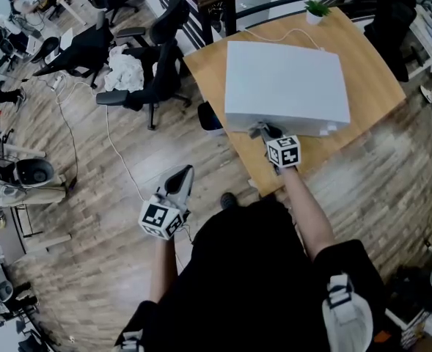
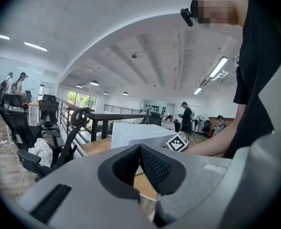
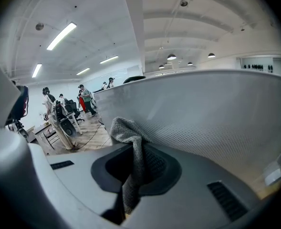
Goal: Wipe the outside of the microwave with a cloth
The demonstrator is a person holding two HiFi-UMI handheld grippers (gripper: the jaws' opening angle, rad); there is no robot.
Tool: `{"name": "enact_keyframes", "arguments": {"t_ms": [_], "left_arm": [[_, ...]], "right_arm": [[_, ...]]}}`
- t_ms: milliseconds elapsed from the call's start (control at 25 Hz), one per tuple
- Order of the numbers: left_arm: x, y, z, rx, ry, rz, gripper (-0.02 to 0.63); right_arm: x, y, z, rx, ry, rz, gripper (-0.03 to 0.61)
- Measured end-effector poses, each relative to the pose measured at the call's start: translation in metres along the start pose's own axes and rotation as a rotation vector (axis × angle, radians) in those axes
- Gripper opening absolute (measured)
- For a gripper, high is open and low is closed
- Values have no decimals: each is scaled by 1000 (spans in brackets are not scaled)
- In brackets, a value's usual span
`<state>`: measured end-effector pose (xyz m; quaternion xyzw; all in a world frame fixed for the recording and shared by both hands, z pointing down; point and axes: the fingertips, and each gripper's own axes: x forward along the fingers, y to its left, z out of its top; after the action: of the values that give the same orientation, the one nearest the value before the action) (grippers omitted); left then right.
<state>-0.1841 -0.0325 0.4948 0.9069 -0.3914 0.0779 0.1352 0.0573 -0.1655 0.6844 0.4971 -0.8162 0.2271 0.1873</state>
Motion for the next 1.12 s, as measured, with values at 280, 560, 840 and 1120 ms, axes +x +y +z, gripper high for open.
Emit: {"name": "enact_keyframes", "arguments": {"t_ms": [280,560,840,1120], "left_arm": [[16,-13,0,-1,-7,2,2],[34,-29,4,3,-12,-14,2],[49,-40,12,1,-2,-19,2],[68,-53,22,17,-1,-35,2]], "right_arm": [[-11,-20,-5,0,10,-1,18],[-26,-45,-13,17,18,-13,20],[-43,-64,-14,40,23,-26,20],[-61,-90,-16,63,-1,-50,20]]}}
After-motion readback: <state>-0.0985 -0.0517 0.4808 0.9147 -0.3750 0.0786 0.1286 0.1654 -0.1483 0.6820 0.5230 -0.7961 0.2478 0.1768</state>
